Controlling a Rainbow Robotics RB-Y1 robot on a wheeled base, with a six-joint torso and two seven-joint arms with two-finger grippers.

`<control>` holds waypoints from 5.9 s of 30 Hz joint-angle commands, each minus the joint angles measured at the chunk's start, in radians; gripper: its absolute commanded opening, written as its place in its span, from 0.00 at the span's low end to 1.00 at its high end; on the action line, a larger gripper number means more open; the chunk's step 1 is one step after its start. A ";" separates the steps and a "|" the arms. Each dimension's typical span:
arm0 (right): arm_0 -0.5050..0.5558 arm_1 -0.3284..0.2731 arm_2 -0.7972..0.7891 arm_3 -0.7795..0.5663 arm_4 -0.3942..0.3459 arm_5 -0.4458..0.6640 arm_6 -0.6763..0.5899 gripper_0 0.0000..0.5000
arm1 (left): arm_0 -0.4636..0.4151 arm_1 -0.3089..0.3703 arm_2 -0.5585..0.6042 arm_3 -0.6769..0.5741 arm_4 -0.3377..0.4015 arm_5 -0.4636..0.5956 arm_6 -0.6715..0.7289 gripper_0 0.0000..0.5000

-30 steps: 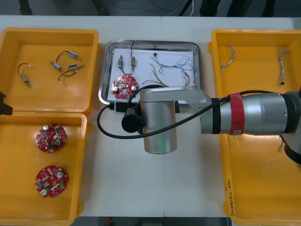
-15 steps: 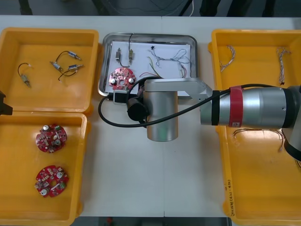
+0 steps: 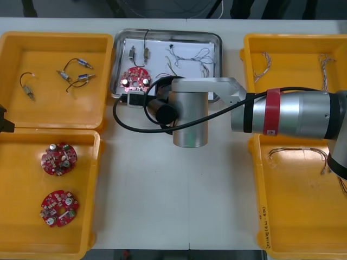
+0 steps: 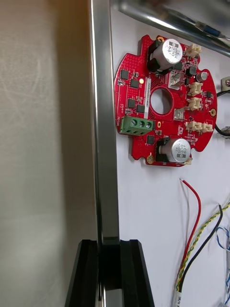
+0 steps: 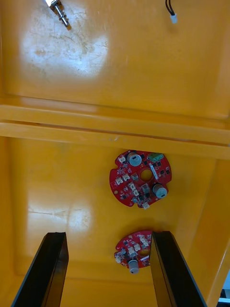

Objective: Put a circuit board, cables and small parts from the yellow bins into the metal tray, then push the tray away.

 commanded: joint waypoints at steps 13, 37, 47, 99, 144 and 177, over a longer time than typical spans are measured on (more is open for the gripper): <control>-0.058 -0.056 -0.008 0.020 -0.002 -0.120 -0.034 0.00 | 0.018 0.047 0.032 -0.029 0.004 0.006 -0.085 1.00; -0.057 -0.062 0.001 0.100 0.033 -0.209 -0.024 0.00 | 0.018 0.047 0.032 -0.029 0.004 0.006 -0.085 1.00; -0.061 -0.062 0.001 0.099 0.033 -0.208 -0.020 1.00 | 0.018 0.047 0.032 -0.029 0.004 0.006 -0.085 1.00; 0.638 -0.073 -1.208 -0.938 -0.281 1.033 -0.251 1.00 | 0.018 0.047 0.032 -0.029 0.004 0.006 -0.085 1.00; 1.097 -0.317 -1.716 -0.810 -0.473 1.033 -0.241 1.00 | 0.018 0.047 0.032 -0.029 0.004 0.006 -0.085 1.00; 1.103 -0.328 -1.716 -0.800 -0.493 1.033 -0.230 1.00 | 0.018 0.047 0.032 -0.029 0.004 0.006 -0.085 1.00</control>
